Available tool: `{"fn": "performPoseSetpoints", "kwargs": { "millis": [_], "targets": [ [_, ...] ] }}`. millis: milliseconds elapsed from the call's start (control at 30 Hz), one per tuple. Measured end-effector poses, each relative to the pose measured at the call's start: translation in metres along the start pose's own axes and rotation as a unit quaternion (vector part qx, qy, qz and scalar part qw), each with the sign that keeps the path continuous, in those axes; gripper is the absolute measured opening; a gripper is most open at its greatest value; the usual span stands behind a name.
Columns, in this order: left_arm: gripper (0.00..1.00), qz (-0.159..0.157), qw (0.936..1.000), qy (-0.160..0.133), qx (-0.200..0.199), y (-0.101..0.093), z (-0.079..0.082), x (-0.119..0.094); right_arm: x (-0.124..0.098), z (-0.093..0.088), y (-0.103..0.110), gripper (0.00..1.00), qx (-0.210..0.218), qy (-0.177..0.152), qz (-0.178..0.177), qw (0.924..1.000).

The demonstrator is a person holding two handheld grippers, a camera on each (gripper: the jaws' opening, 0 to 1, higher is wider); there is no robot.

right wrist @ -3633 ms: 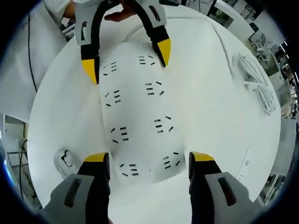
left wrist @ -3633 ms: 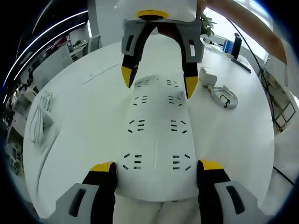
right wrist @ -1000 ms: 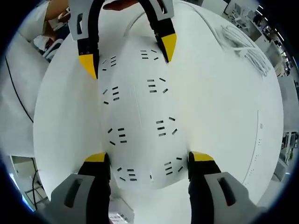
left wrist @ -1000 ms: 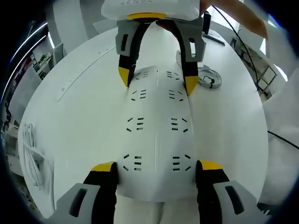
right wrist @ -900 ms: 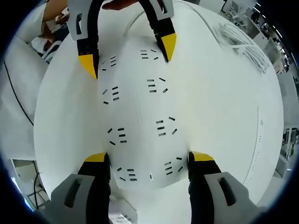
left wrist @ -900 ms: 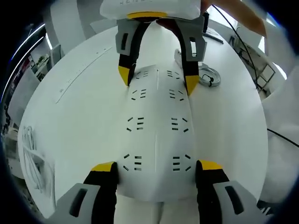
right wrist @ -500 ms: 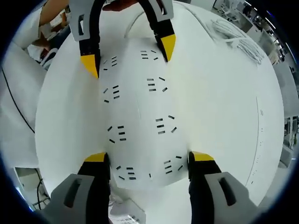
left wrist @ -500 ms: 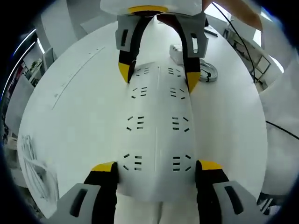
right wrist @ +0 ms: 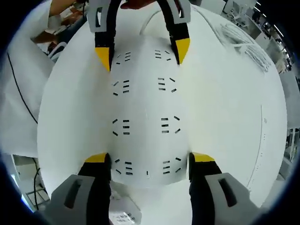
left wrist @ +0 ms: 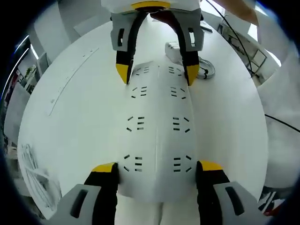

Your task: Straighten the power strip on the desk, plug the charger into it

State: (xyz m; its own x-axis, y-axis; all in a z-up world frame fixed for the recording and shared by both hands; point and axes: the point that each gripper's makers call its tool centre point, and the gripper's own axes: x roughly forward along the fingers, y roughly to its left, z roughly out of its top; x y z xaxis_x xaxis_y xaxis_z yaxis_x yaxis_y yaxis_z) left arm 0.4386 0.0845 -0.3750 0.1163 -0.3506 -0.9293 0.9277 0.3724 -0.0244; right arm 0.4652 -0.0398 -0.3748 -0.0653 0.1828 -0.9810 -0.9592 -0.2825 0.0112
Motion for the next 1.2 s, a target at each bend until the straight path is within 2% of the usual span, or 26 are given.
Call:
{"fn": "performPoseSetpoints", "kwargs": {
  "millis": [133,300,533,967,1200],
  "targets": [
    [0.69,-0.003,1.0000,-0.005,0.005,0.010,-0.001,0.001,0.002,-0.001,-0.001,0.65,-0.018,0.004,-0.007,0.9998],
    [0.69,-0.007,0.9998,-0.003,0.017,0.012,0.002,0.001,0.000,-0.002,-0.007,0.65,0.002,0.003,-0.011,0.9999],
    [0.69,-0.011,0.9994,0.003,0.033,0.001,0.004,0.001,-0.001,-0.004,-0.001,0.65,0.021,-0.002,-0.016,0.9997],
    [0.68,-0.024,0.9975,0.003,0.067,-0.011,0.010,0.002,-0.001,-0.008,-0.001,0.64,0.057,0.009,-0.021,0.9981],
    [0.68,-0.028,0.9961,0.012,0.083,-0.017,0.012,0.002,0.000,-0.011,-0.018,0.64,0.078,0.003,-0.027,0.9966]
  ]
}}
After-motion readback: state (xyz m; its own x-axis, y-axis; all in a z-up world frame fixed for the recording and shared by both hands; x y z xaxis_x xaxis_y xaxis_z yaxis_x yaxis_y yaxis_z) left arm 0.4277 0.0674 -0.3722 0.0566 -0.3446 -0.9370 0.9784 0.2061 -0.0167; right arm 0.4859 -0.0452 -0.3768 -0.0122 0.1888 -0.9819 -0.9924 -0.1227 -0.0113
